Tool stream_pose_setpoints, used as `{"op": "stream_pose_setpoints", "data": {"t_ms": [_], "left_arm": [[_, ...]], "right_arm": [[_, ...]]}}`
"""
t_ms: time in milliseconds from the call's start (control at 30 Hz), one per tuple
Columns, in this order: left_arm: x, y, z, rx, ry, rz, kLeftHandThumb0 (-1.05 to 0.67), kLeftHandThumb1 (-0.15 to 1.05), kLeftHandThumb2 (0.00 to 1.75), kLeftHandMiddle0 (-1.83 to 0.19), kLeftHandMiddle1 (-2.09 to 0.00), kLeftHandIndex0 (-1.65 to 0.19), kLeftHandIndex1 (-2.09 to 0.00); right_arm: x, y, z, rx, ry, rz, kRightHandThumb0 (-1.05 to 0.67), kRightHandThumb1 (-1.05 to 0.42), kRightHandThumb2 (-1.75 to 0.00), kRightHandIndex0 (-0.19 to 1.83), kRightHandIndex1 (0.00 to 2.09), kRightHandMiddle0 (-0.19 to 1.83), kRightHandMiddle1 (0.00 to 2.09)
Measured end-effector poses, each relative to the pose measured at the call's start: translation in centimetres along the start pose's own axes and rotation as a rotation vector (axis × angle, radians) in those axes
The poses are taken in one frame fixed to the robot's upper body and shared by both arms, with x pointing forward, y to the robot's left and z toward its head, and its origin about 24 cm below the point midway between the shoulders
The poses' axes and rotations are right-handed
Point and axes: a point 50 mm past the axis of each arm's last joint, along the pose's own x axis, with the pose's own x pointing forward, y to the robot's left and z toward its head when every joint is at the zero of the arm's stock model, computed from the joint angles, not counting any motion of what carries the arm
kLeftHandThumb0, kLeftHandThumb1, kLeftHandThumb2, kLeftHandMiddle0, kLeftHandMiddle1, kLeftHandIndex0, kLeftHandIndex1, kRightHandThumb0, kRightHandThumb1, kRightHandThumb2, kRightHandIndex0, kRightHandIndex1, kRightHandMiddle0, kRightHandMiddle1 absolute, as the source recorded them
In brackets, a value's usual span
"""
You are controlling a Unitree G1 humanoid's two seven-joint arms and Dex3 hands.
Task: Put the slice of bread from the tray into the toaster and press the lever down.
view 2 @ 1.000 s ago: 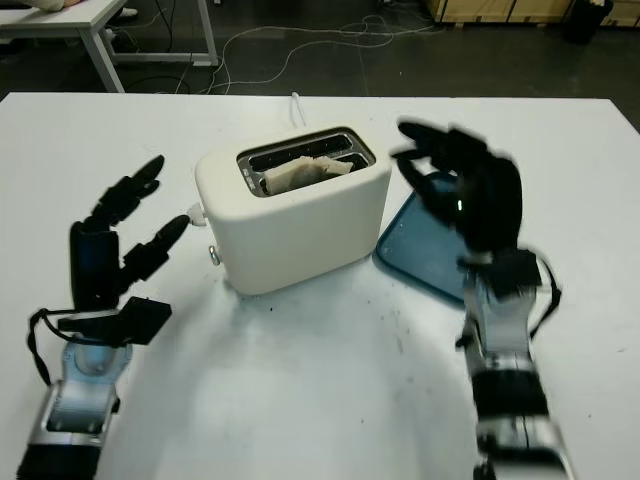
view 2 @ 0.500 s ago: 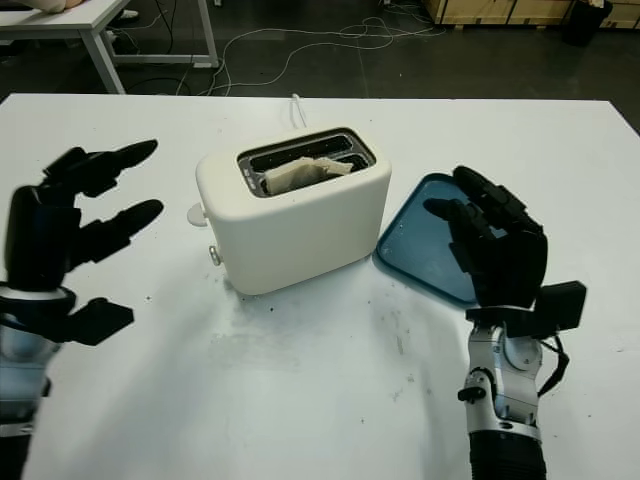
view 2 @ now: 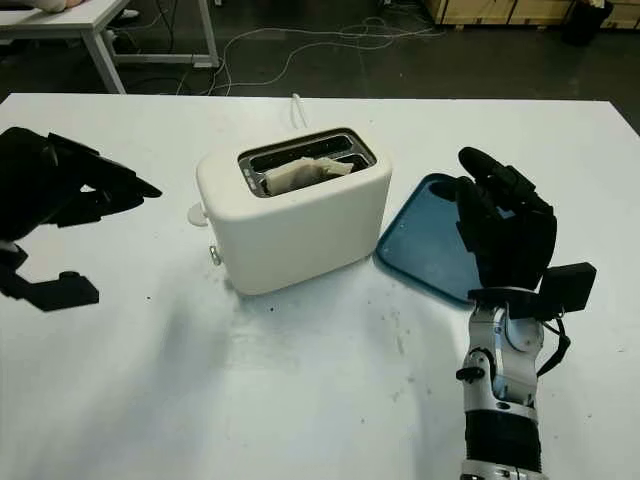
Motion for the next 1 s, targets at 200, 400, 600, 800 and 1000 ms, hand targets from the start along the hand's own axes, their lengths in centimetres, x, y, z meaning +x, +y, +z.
{"op": "stream_pose_setpoints", "data": {"t_ms": [200, 400, 600, 800, 1000], "left_arm": [[0.6, -0.6, 0.3, 0.068, -0.053, 0.007, -0.38, 0.88, 0.01, -1.24, -0.81, -1.34, -0.08], [0.6, -0.6, 0.5, 0.079, -0.07, 0.035, -0.39, 0.92, 0.01, -1.13, -1.07, -1.29, -0.03], [0.7, -0.9, 0.8, 0.064, -0.083, 0.033, -0.39, 0.92, 0.03, -1.13, -1.05, -1.29, -0.02], [0.8, -1.0, 1.0, 0.059, -0.098, 0.04, -0.35, 0.91, 0.02, -1.13, -1.12, -1.29, -0.02], [0.8, -1.2, 1.1, 0.048, -0.098, 0.043, -0.34, 0.91, 0.01, -1.1, -1.14, -1.28, -0.01]], "right_arm": [[0.0, 0.2, -0.1, -0.003, 0.001, 0.002, -0.38, -0.92, -0.15, 0.8, 0.94, 1.12, 0.04], [0.0, 0.5, -0.2, -0.081, 0.012, 0.005, -0.39, -0.92, -0.14, 0.9, 0.79, 1.13, 0.02], [0.0, 1.2, -0.6, -0.13, 0.029, 0.023, -0.37, -0.92, -0.12, 0.88, 0.93, 1.13, 0.0], [0.0, 1.6, -0.7, -0.136, 0.035, 0.042, -0.38, -0.92, -0.14, 0.82, 1.04, 1.13, 0.0], [0.0, 1.6, -0.8, -0.135, 0.038, 0.058, -0.38, -0.92, -0.15, 0.81, 1.06, 1.12, 0.0]]}}
